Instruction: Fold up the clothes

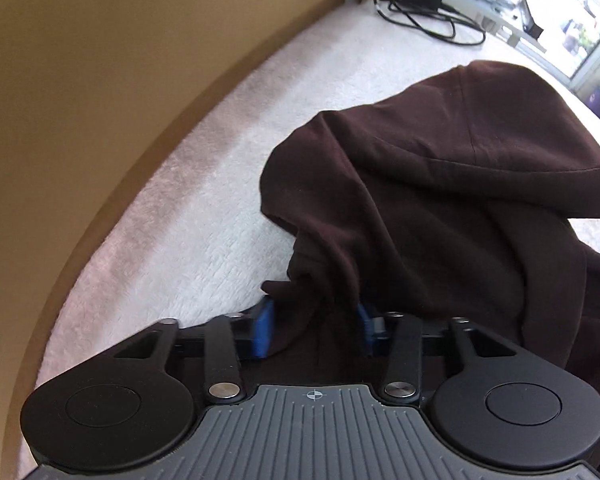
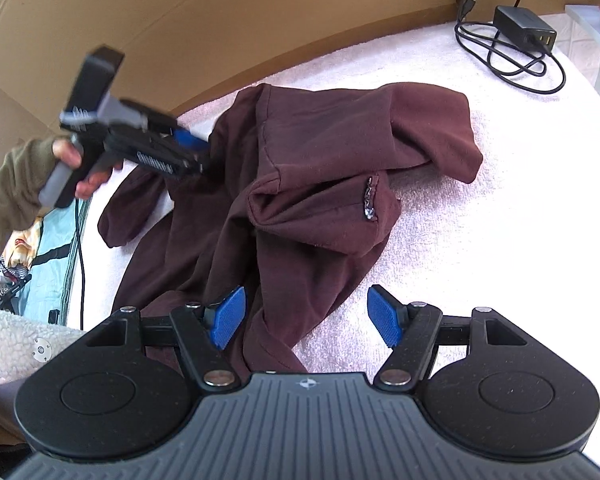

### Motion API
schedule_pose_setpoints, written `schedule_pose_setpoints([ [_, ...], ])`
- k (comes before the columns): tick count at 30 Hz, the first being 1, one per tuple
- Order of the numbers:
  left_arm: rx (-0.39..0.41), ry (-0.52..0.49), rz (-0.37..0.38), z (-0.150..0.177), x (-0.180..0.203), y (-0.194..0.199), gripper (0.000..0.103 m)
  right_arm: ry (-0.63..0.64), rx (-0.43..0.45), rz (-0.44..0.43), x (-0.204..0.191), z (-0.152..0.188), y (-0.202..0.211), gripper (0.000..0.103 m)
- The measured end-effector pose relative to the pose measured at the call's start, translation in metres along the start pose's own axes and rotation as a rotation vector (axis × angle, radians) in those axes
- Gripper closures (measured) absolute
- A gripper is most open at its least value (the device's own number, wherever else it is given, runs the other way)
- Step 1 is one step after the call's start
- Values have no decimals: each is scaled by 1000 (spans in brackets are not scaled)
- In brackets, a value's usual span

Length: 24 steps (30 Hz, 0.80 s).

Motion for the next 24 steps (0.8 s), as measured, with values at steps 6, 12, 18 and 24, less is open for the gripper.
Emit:
schedule_pose_setpoints([
  [6, 95, 216, 48, 41, -33, 22, 94, -3, 10, 10, -1, -11, -3, 31],
  [12, 148, 383, -25, 96, -57, 48, 103, -16, 17, 24, -2, -18, -9, 31],
  [18, 135, 532, -34, 155, -72, 64, 97, -40, 41, 30, -2, -22, -10, 31],
  [24, 196, 424, -94, 134, -57, 83, 40, -46, 23, 24, -2, -29, -13, 31],
])
Point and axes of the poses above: each gripper's, at about its wrist camera, not at the fingertips, and y roughly against the way its jaws point, x to its right, z to its underside, the point moved 2 cm from there along -y, roughly the way its jaws point, and after that the axes turned 10 degrees about -x, right-handed, at the moved point
